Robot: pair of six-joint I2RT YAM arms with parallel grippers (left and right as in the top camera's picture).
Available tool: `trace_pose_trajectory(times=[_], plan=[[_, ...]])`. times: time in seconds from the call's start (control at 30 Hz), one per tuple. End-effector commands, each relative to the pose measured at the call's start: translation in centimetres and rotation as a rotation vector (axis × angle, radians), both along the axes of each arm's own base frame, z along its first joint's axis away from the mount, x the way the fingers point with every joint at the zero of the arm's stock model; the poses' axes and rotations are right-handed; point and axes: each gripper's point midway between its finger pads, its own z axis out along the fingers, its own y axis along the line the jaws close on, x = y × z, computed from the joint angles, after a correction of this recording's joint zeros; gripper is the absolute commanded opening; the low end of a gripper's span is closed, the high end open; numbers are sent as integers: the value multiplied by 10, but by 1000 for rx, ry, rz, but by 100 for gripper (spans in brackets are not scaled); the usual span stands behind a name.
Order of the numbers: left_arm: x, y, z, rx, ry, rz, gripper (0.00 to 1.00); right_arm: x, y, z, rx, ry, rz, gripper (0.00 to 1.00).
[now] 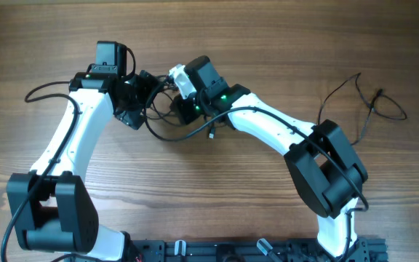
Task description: Untangle cables
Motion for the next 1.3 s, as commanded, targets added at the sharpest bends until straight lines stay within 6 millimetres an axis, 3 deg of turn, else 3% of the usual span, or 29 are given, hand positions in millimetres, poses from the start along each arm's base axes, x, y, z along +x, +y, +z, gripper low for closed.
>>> trace_pose_trajectory(times=[0.0,0.07,0.23,0.37,0.67,0.77,0.9,1.0,1.17,1.27], plan=[[5,8,-2,59,-29,-69,92,22,-6,23,81,39,-189,4],[2,8,-3,68,-26,-96,75,33,-11,26,123,89,-294,4],[3,7,-2,74,-37,-118,65,43,-20,29,162,134,-372,4],[5,3,-5,74,-41,-127,66,42,-19,29,165,140,-366,4],[20,-27,-32,72,-54,-201,68,41,-19,28,159,141,-365,4],[20,-29,-37,73,-45,-205,61,40,-20,26,150,141,-361,4],[22,-36,-22,70,-134,-369,70,42,-24,25,139,138,-371,4],[22,-36,-7,74,-179,-399,72,46,-31,23,132,146,-388,4],[22,-37,-5,75,-186,-399,73,49,-46,17,117,186,-411,4],[25,-37,-4,74,-195,-395,77,44,-44,19,151,232,-371,4]])
